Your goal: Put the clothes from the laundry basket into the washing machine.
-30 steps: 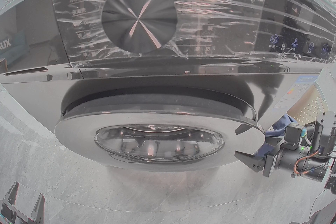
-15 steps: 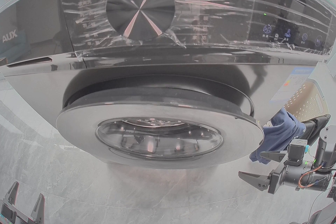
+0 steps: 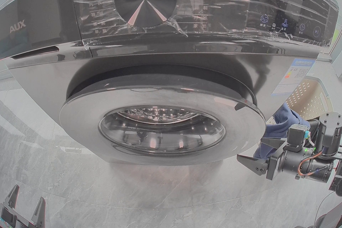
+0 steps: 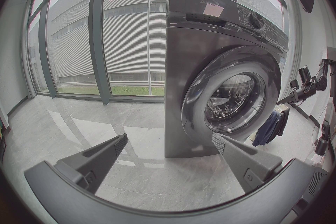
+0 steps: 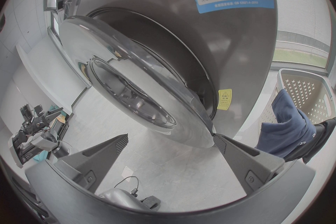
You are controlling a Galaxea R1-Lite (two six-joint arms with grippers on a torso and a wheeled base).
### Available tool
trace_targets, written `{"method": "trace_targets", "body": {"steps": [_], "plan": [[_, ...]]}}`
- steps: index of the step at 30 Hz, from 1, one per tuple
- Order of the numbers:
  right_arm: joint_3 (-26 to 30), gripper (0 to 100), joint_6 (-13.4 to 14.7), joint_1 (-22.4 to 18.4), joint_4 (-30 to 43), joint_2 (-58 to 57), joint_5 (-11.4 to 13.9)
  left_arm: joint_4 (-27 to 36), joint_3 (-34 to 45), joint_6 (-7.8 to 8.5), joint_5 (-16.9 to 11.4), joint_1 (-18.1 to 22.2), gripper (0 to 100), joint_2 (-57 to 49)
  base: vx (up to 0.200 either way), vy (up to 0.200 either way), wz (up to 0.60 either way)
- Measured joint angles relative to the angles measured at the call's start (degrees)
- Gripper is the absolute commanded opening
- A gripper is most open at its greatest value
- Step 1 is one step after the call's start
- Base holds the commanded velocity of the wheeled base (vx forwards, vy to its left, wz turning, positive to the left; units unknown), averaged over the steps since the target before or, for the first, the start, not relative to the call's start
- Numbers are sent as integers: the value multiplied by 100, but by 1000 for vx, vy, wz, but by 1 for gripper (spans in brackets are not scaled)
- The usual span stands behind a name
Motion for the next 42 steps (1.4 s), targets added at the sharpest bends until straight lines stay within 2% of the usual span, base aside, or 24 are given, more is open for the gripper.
{"method": "trace_targets", "body": {"steps": [6, 13, 17, 24, 32, 37, 42], "plan": [[-24, 100, -56, 66, 7, 168, 62, 0, 0, 0, 4, 0, 100, 0, 0, 0, 0], [356, 100, -63, 210, 76, -26, 29, 0, 0, 5, 0, 5, 100, 2, 0, 0, 0], [394, 100, -112, -7, 78, -98, 24, 2, 0, 7, -2, 0, 100, 2, 0, 0, 0], [-33, 100, -204, -358, 16, 143, 49, 0, 0, 5, -2, 0, 100, 2, 0, 0, 0], [-485, 100, -200, -319, -1, 538, 211, 0, 0, 7, 0, 0, 100, 2, 0, 0, 0], [-386, 100, -197, -239, 12, 584, 238, 2, 0, 7, -2, 0, 100, 0, 0, 0, 0], [-16, 100, -190, -151, 16, 429, 235, 0, 0, 9, -2, 0, 100, 2, -200, 0, 0]]}}
